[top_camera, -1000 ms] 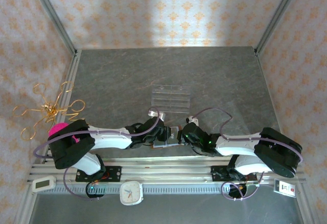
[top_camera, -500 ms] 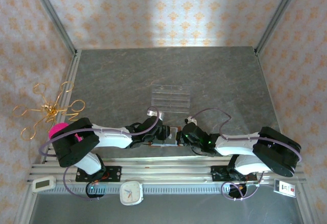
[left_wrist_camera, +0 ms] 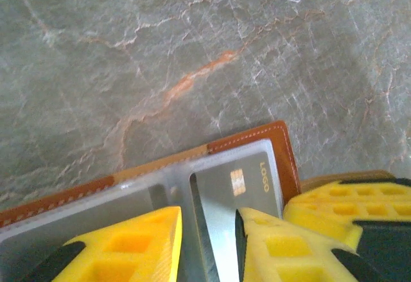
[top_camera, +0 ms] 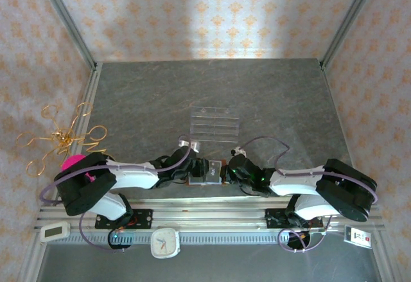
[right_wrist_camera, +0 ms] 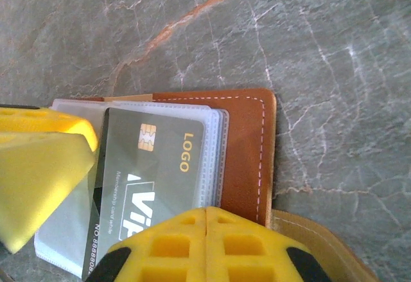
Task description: Take the credit cards out of the card holder
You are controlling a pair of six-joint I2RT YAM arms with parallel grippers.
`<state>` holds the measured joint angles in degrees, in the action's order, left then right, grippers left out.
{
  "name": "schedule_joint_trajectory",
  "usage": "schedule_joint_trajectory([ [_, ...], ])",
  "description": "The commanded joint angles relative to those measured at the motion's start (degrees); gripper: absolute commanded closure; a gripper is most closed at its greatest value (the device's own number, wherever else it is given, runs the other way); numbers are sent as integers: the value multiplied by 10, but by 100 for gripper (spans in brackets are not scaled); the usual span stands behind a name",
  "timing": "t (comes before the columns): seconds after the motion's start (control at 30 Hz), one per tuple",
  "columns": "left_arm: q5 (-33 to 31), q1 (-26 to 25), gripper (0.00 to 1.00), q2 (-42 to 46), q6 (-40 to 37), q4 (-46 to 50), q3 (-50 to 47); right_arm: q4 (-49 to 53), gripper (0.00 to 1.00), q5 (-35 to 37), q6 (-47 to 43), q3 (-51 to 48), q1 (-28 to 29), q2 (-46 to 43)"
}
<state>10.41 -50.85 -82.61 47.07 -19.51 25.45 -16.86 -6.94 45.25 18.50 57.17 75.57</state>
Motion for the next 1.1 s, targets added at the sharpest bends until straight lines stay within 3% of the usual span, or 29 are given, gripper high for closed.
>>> schedule_joint_trajectory([
  [0.0, 22, 6, 72, 12, 24, 56, -10, 38, 97, 5, 6, -5, 0, 7],
  [0.47, 63, 6, 74, 88, 99, 70, -24, 35, 98, 6, 2, -3, 0, 13],
  [1.07, 85, 6, 75, 3, 86, 23, -27, 27, 98, -1, -6, 3, 0, 25],
])
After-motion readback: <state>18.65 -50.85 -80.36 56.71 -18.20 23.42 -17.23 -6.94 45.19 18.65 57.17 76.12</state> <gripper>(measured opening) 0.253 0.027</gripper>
